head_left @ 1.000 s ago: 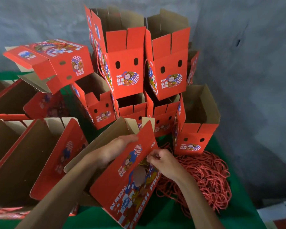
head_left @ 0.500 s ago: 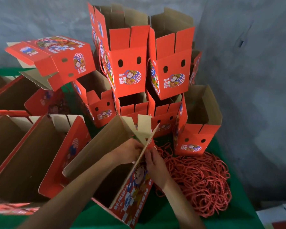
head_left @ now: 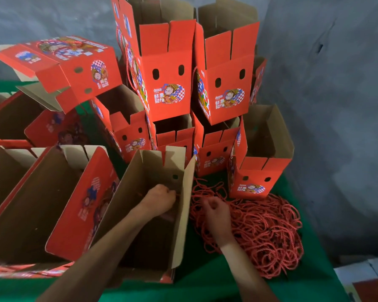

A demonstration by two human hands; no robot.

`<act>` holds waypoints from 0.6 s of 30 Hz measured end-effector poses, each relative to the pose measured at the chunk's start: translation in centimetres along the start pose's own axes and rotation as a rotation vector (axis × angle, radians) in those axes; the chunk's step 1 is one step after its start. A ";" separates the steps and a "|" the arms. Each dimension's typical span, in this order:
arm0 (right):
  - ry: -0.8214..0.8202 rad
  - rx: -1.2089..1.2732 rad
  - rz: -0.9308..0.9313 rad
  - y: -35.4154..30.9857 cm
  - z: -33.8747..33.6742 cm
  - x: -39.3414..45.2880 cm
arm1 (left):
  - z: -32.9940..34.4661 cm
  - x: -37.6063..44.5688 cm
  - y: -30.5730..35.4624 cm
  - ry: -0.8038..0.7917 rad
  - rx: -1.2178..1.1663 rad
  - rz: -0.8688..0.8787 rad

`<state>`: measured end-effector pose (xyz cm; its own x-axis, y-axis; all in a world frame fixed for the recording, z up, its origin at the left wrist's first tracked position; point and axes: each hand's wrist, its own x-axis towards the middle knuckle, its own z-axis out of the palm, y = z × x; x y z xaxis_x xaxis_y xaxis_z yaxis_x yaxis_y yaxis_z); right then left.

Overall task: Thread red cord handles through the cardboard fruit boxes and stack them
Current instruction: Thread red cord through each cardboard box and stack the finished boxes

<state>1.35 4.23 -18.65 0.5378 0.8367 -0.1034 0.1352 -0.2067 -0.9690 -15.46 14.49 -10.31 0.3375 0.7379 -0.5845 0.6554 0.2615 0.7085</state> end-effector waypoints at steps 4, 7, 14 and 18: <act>0.046 0.306 0.205 -0.7 -2.2 1.2 | 0.0 -0.6 -0.1 0.063 0.051 0.021; -0.035 0.729 0.358 -1.9 -2.8 2.2 | 0.1 -2.4 1.4 0.060 0.019 0.077; -0.128 0.828 0.330 -0.4 -2.9 1.3 | 1.0 -7.1 3.3 -0.093 0.066 0.263; 0.032 0.109 0.209 2.1 -2.8 0.3 | 0.8 -7.4 2.2 -0.202 -0.003 0.200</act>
<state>4.12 2.67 -20.12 0.5714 0.7645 -0.2985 -0.0714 -0.3160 -0.9461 -15.96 9.13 -4.71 0.5881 0.6362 -0.4993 0.5600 0.1251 0.8190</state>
